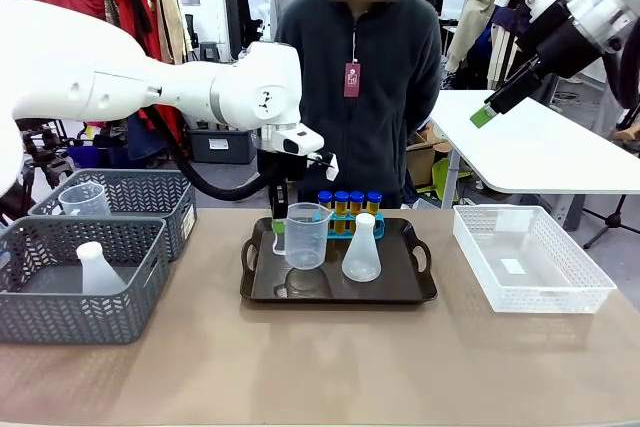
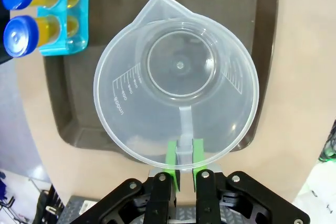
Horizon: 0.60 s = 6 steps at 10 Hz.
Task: Prepare the laboratory tools.
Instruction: Pick up one Large Measuring Cup and place it on the Handle tray.
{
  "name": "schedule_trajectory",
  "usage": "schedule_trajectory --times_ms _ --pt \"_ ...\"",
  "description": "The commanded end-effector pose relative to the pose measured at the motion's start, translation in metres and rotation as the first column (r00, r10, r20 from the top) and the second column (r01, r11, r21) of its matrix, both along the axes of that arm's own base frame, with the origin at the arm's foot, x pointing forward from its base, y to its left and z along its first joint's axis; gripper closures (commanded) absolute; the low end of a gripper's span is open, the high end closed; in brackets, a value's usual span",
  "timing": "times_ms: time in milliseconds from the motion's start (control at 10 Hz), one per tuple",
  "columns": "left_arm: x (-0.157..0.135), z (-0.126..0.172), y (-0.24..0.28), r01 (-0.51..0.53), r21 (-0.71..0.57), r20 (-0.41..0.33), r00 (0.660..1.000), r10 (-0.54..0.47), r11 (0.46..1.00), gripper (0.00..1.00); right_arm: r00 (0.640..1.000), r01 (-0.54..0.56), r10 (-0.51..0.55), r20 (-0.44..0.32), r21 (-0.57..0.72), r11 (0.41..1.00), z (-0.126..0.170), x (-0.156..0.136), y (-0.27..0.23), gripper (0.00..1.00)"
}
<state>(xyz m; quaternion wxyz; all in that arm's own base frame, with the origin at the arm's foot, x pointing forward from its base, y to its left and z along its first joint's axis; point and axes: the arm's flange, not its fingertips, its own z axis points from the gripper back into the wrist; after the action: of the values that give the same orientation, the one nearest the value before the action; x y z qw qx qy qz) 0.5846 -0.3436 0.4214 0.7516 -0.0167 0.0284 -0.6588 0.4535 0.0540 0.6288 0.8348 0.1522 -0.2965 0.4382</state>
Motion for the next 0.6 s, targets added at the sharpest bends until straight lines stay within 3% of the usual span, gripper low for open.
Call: schedule_trajectory --times_ms 0,100,500 --pt "-0.008 -0.006 0.004 0.046 -0.019 -0.006 0.999 -0.046 0.999 1.0 1.0 -0.009 0.009 0.002 0.017 1.0 0.001 -0.001 -0.001 0.0" --pt "-0.007 -0.01 0.006 0.053 -0.015 -0.008 0.999 -0.053 0.998 0.89 1.0 -0.009 0.009 0.002 0.017 1.0 0.001 -0.001 -0.001 0.0" --pt "-0.007 -0.018 0.008 0.067 0.0 -0.018 0.998 -0.067 0.998 0.13 1.0 -0.009 0.009 0.002 0.017 1.0 0.001 -0.001 -0.001 0.0"
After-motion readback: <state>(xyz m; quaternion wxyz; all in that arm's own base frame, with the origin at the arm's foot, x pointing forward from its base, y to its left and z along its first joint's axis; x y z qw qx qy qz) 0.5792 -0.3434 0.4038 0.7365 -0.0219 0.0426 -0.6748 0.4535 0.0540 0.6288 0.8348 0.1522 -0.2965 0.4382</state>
